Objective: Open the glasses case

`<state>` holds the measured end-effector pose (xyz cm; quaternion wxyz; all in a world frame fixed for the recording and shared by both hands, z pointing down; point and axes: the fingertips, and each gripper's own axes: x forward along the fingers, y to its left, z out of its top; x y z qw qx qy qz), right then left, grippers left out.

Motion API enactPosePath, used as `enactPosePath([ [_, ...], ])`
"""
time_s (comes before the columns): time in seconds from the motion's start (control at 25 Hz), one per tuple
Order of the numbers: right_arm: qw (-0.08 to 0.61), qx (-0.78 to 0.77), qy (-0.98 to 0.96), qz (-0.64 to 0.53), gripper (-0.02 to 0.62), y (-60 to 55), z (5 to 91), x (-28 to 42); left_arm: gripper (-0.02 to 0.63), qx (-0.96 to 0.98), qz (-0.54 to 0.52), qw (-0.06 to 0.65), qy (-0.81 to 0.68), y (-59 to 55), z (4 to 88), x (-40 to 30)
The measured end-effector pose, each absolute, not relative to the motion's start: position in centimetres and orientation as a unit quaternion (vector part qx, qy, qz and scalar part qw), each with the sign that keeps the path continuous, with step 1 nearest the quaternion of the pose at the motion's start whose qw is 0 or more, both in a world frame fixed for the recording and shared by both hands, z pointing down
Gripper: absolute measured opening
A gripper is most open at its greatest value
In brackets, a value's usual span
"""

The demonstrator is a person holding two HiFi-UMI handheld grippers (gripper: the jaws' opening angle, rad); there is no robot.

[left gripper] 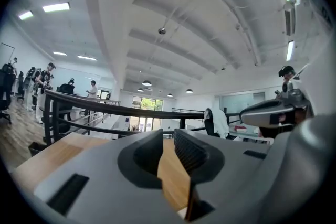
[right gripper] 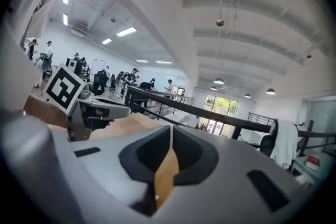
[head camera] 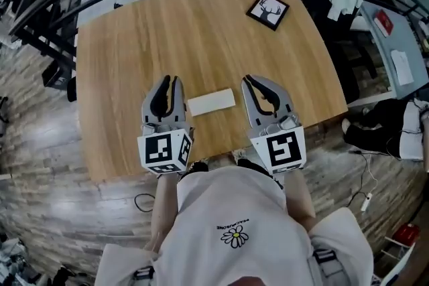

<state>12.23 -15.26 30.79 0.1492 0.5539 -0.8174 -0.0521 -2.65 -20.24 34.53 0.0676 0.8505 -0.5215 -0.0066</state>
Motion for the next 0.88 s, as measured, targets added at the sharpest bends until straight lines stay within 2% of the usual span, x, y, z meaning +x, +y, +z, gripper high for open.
enactPosePath([
  [0.16, 0.147, 0.520, -0.840, -0.056, 0.014, -15.8, 30.8, 12.3, 0.067, 0.828, 0.014, 0.088, -0.554, -19.6, 36.7, -3.3],
  [0.24, 0.148, 0.504, -0.850, -0.053, 0.035, -15.9, 31.2, 12.2, 0.100, 0.824, 0.015, 0.101, -0.558, -19.3, 37.8, -3.5],
  [0.32, 0.150, 0.479, -0.863, -0.048, 0.095, -16.0, 32.1, 11.7, 0.153, 0.824, 0.017, 0.121, -0.554, -18.9, 39.2, -3.6],
  [0.4, 0.160, 0.450, -0.878, -0.036, 0.156, -16.0, 33.4, 11.1, 0.174, 0.827, 0.024, 0.143, -0.543, -18.7, 41.0, -3.6],
  [0.56, 0.206, 0.398, -0.893, -0.029, 0.208, -15.9, 36.3, 10.3, 0.189, 0.836, 0.090, 0.190, -0.507, -17.8, 46.4, -3.1],
  [0.88, 0.329, 0.311, -0.890, -0.054, 0.238, -16.0, 44.1, 9.8, 0.199, 0.803, 0.152, 0.320, -0.480, -15.2, 55.4, -2.9],
])
